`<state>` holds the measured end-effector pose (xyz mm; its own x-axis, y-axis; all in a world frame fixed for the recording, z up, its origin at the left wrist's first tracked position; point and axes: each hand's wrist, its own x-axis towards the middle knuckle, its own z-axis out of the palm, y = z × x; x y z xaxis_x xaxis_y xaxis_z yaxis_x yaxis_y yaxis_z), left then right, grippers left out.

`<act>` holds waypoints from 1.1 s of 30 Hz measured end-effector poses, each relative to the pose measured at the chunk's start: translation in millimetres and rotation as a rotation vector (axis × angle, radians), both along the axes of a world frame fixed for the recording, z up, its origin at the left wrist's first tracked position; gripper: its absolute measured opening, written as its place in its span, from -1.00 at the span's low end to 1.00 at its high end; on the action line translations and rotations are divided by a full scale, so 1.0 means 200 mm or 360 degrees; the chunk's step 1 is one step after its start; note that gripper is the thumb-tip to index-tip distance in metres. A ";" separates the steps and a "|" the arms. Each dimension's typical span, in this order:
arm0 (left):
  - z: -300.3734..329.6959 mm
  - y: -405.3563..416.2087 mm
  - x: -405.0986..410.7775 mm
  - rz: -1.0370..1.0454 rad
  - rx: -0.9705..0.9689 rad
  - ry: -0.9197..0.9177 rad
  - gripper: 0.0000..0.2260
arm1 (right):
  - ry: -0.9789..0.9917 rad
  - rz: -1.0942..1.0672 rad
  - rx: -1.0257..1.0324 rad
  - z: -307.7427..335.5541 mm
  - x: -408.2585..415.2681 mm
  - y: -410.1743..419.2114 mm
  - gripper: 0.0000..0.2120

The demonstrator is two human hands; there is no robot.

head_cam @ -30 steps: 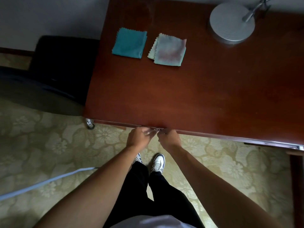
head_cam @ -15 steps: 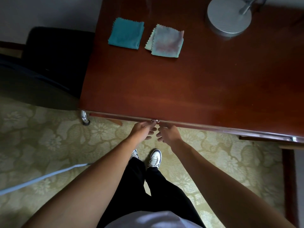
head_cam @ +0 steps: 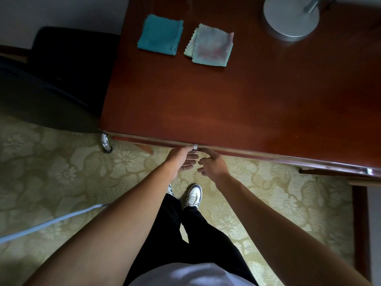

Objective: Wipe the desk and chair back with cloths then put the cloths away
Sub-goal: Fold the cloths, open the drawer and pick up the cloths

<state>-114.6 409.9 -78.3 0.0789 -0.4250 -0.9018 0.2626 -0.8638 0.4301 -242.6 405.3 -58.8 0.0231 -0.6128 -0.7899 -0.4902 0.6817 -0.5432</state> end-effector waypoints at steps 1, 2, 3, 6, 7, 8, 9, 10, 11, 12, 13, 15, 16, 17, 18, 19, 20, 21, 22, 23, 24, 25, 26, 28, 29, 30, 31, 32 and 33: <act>0.00 -0.01 -0.01 0.0003 0.0005 -0.0013 -0.83 | 0.0002 0.0019 -0.0006 0.00 0.00 0.00 -0.54; 0.00 -0.01 -0.02 0.0003 0.0006 -0.0035 -0.86 | -0.0004 0.0039 -0.0009 0.00 0.00 0.00 -0.54; 0.00 -0.01 -0.02 0.0003 0.0005 -0.0068 -0.89 | -0.0013 0.0058 -0.0013 0.00 0.01 0.00 -0.55; -0.01 -0.01 -0.04 0.0010 0.0002 -0.0209 -0.91 | 0.0020 0.0131 -0.0095 0.02 0.02 0.02 -0.59; -0.01 -0.01 -0.05 0.0016 -0.0001 -0.0258 -0.87 | 0.0071 0.0170 -0.0152 0.03 0.02 0.02 -0.60; 0.00 -0.01 -0.06 0.0027 -0.0002 -0.0301 -0.84 | 0.0132 0.0209 -0.0212 0.04 0.02 0.03 -0.60; 0.00 -0.01 -0.07 0.0041 0.0002 -0.0330 -0.81 | 0.0178 0.0236 -0.0277 0.05 0.02 0.04 -0.60; 0.01 -0.01 -0.08 0.0055 0.0008 -0.0339 -0.80 | 0.0199 0.0237 -0.0347 0.05 0.02 0.04 -0.61; 0.02 -0.01 -0.08 0.0058 0.0011 -0.0327 -0.81 | 0.0204 0.0205 -0.0419 0.06 0.01 0.05 -0.63; 0.03 -0.02 -0.08 0.0049 0.0013 -0.0306 -0.85 | 0.0209 0.0153 -0.0493 0.07 0.00 0.06 -0.66; 0.04 -0.02 -0.08 0.0033 0.0020 -0.0297 -0.87 | 0.0227 0.0105 -0.0570 0.08 0.00 0.06 -0.68; 0.05 -0.02 -0.07 -0.0008 0.0061 -0.0315 -0.88 | 0.0292 0.0075 -0.0736 0.09 -0.02 0.05 -0.72; 0.05 -0.01 -0.07 -0.0030 0.0093 -0.0305 -0.85 | 0.0322 0.0087 -0.0815 0.10 -0.03 0.05 -0.72; 0.04 0.00 -0.06 -0.0057 0.0136 -0.0269 -0.80 | 0.0338 0.0099 -0.0878 0.11 -0.03 0.05 -0.73; 0.03 0.02 -0.07 -0.0121 0.0168 -0.0246 -0.75 | 0.0347 0.0112 -0.0930 0.12 -0.03 0.05 -0.73; 0.01 0.05 -0.07 -0.0229 0.0174 -0.0277 -0.73 | 0.0368 0.0143 -0.0977 0.13 -0.04 0.05 -0.73; 0.00 0.09 -0.07 -0.0367 0.0174 -0.0357 -0.74 | 0.0404 0.0192 -0.1030 0.13 -0.05 0.06 -0.73; -0.01 0.13 -0.06 -0.0503 0.0168 -0.0449 -0.78 | 0.0446 0.0255 -0.1084 0.13 -0.05 0.06 -0.74; 0.00 0.16 -0.06 -0.0620 0.0163 -0.0534 -0.84 | 0.0480 0.0340 -0.1115 0.13 -0.05 0.07 -0.73; 0.01 0.19 -0.06 -0.0735 0.0159 -0.0625 -0.87 | 0.0507 0.0455 -0.1099 0.12 -0.06 0.07 -0.71; 0.04 0.20 -0.06 -0.0880 0.0147 -0.0734 -0.84 | 0.0541 0.0588 -0.1035 0.11 -0.06 0.08 -0.67; 0.07 0.21 -0.05 -0.1061 0.0117 -0.0841 -0.76 | 0.0594 0.0722 -0.0931 0.10 -0.06 0.08 -0.63; 0.11 0.21 -0.05 -0.1232 0.0079 -0.0944 -0.69 | 0.0659 0.0836 -0.0820 0.09 -0.07 0.09 -0.60; 0.20 0.18 -0.05 -0.1426 -0.0103 -0.1173 -0.67 | 0.0765 0.0950 -0.0734 0.08 -0.07 0.11 -0.61; 0.24 0.17 -0.05 -0.1444 -0.0251 -0.1290 -0.73 | 0.0790 0.0973 -0.0749 0.08 -0.06 0.12 -0.62; 0.26 0.16 -0.04 -0.1411 -0.0435 -0.1411 -0.80 | 0.0803 0.0990 -0.0770 0.08 -0.07 0.12 -0.62; 0.28 0.16 -0.03 -0.1366 -0.0619 -0.1537 -0.84 | 0.0804 0.1008 -0.0791 0.08 -0.07 0.12 -0.62; 0.28 0.16 -0.02 -0.1371 -0.0762 -0.1640 -0.82 | 0.0798 0.1024 -0.0797 0.09 -0.07 0.11 -0.60; 0.28 0.16 0.00 -0.1458 -0.0815 -0.1695 -0.74 | 0.0785 0.1025 -0.0781 0.10 -0.08 0.10 -0.60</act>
